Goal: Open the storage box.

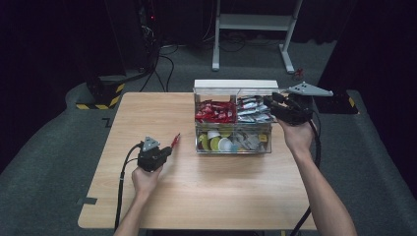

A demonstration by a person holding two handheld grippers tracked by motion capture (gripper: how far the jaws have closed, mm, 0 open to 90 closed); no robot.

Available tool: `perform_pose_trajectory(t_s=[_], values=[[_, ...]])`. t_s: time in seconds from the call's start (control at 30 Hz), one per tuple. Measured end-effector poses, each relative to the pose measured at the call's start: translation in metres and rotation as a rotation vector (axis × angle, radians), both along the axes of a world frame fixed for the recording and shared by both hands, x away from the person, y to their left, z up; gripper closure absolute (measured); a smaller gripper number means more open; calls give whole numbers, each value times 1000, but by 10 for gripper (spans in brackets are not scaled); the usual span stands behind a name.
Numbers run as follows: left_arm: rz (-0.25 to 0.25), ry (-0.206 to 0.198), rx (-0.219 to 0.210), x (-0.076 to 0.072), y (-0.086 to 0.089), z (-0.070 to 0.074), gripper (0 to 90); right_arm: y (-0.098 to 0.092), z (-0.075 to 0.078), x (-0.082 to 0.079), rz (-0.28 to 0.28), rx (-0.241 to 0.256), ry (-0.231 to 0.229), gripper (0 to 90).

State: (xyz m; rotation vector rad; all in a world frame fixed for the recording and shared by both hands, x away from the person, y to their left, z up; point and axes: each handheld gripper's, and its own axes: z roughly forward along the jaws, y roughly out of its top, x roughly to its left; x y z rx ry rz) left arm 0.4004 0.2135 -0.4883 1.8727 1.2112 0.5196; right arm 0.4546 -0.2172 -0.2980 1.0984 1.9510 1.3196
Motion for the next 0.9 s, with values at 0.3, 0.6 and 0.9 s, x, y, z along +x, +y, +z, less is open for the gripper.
perform_pose_trajectory(t_s=[0.3, 0.6, 0.9], values=[[0, 37, 10, 1, 1, -9, 830, 0, 0, 0, -1, 0, 2, 602], [6, 84, 16, 3, -1, -20, 804, 0, 0, 0, -2, -3, 0, 602], [14, 89, 9, 2, 1, -22, 695, 0, 0, 0, -3, -4, 0, 602]])
